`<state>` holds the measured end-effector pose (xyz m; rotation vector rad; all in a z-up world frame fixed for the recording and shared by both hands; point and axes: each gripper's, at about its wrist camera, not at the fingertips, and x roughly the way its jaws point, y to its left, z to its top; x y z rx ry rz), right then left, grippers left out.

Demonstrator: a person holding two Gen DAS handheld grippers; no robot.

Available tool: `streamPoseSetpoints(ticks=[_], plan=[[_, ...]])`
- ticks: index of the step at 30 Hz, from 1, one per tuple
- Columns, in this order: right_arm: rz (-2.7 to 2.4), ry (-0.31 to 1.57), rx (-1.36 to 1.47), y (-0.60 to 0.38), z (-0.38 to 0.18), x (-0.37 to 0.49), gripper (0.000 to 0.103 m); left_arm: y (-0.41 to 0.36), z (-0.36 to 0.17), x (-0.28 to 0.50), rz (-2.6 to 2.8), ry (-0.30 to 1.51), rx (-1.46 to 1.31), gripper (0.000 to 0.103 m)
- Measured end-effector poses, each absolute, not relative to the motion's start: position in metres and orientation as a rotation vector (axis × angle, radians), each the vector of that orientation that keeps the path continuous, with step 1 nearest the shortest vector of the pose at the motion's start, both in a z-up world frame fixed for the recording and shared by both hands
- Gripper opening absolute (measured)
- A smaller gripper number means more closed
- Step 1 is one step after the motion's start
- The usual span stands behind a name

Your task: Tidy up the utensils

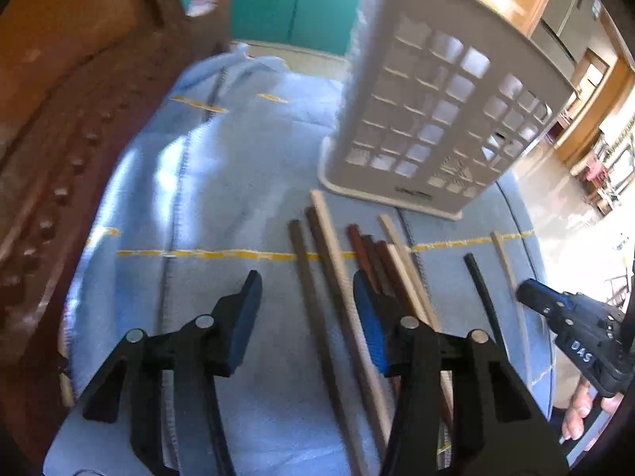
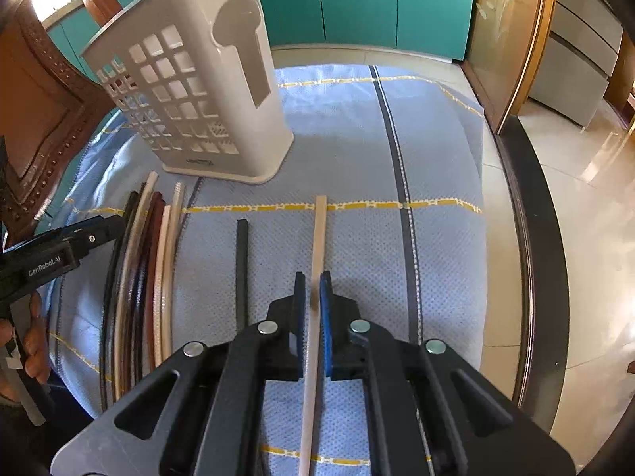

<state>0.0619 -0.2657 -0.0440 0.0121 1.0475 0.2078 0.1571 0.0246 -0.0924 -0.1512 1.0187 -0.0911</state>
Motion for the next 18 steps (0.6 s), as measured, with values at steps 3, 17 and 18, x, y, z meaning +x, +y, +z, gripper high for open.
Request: streamPoseSetpoints(ticks=[3, 17, 18], plan=[[0.203, 1.045, -0.005, -0.265, -0.044, 0.061, 0.008, 0.020, -0.098, 0.160, -0.073, 1.046, -0.112, 0.046], [0.128, 1.046, -0.131, -0.249, -0.056, 0.059, 0.016, -0.004, -0.103, 0.159, 0.009, 1.028, 0.037, 0.044], [0.127, 1.044, -0.132, -0.249, -0.057, 0.059, 0.016, -0.007, -0.103, 0.165, 0.007, 1.030, 0.038, 0.044]])
